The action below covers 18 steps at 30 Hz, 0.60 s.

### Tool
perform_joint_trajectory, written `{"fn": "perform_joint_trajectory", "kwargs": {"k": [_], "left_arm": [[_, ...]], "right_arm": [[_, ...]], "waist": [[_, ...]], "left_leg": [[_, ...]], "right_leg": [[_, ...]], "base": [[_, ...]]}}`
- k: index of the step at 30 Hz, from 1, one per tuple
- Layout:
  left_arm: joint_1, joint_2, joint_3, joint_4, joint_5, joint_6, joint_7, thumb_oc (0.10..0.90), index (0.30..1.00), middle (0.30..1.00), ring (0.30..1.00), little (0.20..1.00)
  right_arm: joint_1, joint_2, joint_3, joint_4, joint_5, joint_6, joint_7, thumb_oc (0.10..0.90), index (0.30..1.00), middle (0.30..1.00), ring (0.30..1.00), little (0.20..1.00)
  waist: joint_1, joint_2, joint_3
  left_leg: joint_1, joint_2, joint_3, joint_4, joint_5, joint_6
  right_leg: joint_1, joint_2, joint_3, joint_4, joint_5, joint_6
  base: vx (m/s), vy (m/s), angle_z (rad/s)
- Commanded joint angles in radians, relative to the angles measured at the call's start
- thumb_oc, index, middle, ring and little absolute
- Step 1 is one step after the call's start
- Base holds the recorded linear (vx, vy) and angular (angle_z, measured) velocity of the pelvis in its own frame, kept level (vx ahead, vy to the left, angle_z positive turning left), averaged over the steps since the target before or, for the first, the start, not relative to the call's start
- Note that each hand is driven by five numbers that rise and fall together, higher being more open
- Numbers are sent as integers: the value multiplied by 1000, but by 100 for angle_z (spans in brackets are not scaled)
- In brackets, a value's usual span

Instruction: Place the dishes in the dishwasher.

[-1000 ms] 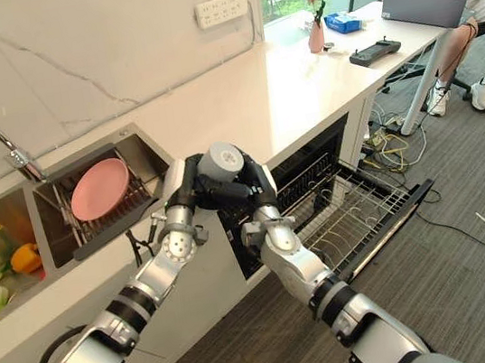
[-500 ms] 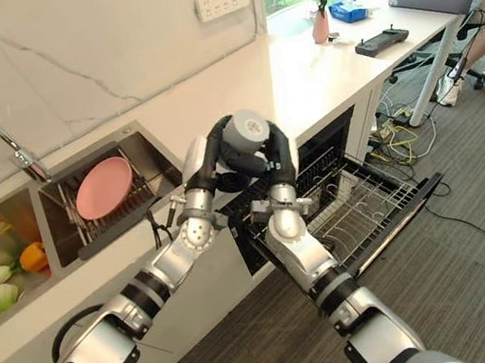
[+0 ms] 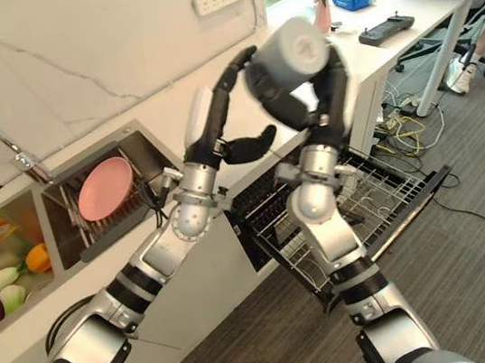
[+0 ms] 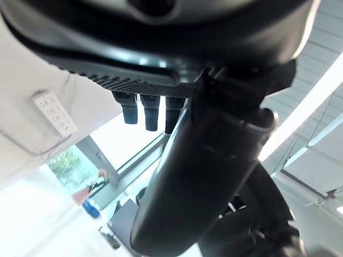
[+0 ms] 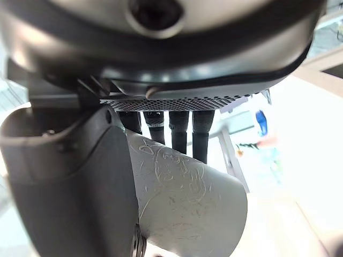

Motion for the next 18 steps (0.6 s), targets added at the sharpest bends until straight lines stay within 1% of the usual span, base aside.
{"fn": "perform_joint_trajectory", "kwargs": {"k": [1, 2, 3, 4, 6, 9, 10, 11, 12, 13, 15, 16, 17, 18], "left_arm": [[15, 42, -73, -37, 11, -68, -8, 800, 900, 900, 900, 900], [60, 64, -51, -61, 2, -79, -14, 800, 900, 900, 900, 900], [65, 66, -50, -67, 1, -79, -16, 800, 900, 900, 900, 900], [118, 97, -20, -99, -6, -91, -22, 800, 900, 900, 900, 900], [158, 118, 2, -124, -9, -96, -24, 800, 900, 900, 900, 900], [247, 162, 54, -164, -27, -111, -34, 800, 900, 900, 900, 900], [300, 189, 90, -178, -40, -120, -46, 800, 900, 900, 900, 900], [308, 192, 94, -183, -42, -120, -49, 800, 900, 900, 900, 900], [364, 217, 130, -191, -71, -123, -75, 800, 900, 900, 900, 900], [373, 219, 135, -196, -75, -123, -81, 800, 900, 900, 900, 900], [445, 236, 173, -197, -126, -124, -128, 800, 900, 900, 900, 900], [521, 248, 207, -186, -177, -121, -187, 800, 900, 900, 900, 900], [528, 248, 211, -188, -181, -122, -193, 800, 900, 900, 900, 900], [600, 251, 245, -158, -209, -111, -236, 800, 900, 900, 900, 900]], "right_arm": [[-199, -17, -109, -151, -111, -139, -23, 400, 300, 300, 300, 300], [-169, -40, -132, -153, -114, -147, -21, 400, 300, 300, 300, 300], [-165, -40, -132, -154, -113, -148, -20, 400, 300, 300, 300, 300], [-126, -63, -154, -160, -108, -158, -12, 400, 300, 300, 300, 300], [-97, -70, -159, -165, -98, -165, -2, 400, 300, 300, 300, 300], [-21, -107, -183, -163, -71, -184, 45, 400, 300, 300, 300, 300], [39, -129, -177, -148, -23, -190, 107, 400, 300, 300, 300, 300], [44, -129, -176, -147, -13, -193, 116, 400, 300, 300, 300, 300], [111, -146, -155, -120, 53, -181, 198, 400, 300, 300, 300, 300], [116, -147, -154, -120, 63, -182, 209, 400, 300, 300, 300, 300], [168, -165, -133, -98, 115, -163, 288, 400, 300, 300, 300, 300], [218, -186, -111, -69, 147, -141, 364, 400, 300, 300, 300, 300], [221, -187, -109, -68, 152, -141, 370, 400, 300, 300, 300, 300], [262, -202, -95, -26, 162, -115, 420, 400, 300, 300, 300, 300]], "waist": [[17, -26, -62], [19, -26, -57], [19, -26, -59], [22, -26, -52], [23, -27, -55], [24, -30, -52], [24, -31, -44], [22, -31, -48], [21, -32, -40], [18, -32, -44], [20, -34, -39], [24, -37, -36], [22, -37, -40], [27, -39, -36]], "left_leg": [[-7, 59, 40, 12, 42, -35], [-8, 59, 38, 13, 41, -35], [-7, 59, 37, 12, 41, -35], [-10, 58, 34, 13, 41, -35], [-9, 57, 34, 13, 41, -34], [-9, 55, 32, 13, 40, -33], [-9, 53, 31, 13, 39, -32], [-9, 53, 32, 13, 39, -32], [-10, 52, 33, 13, 39, -32], [-9, 52, 34, 13, 39, -32], [-12, 52, 34, 13, 39, -32], [-12, 53, 33, 13, 40, -33], [-12, 53, 34, 13, 40, -33], [-12, 54, 33, 13, 42, -34]], "right_leg": [[29, -70, 19, 16, -36, 108], [32, -68, 16, 16, -38, 106], [33, -68, 16, 16, -39, 106], [32, -67, 14, 16, -40, 106], [34, -66, 12, 16, -42, 106], [35, -66, 10, 16, -42, 106], [34, -66, 10, 16, -43, 106], [34, -66, 11, 16, -43, 106], [31, -68, 14, 17, -40, 107], [31, -68, 14, 17, -40, 107], [28, -70, 15, 17, -38, 107], [29, -69, 12, 17, -37, 106], [29, -69, 13, 17, -37, 106], [30, -70, 11, 17, -36, 105]], "base": [[0, 0, 0], [0, 0, 0], [0, 0, 0], [0, 0, 0], [0, 0, 0], [-8, -3, 1], [-20, -7, 4], [-27, -5, 4], [0, 0, 0], [0, 0, 0], [-16, -12, 0], [0, 0, 0], [0, 0, 0], [0, 0, 0]]}}
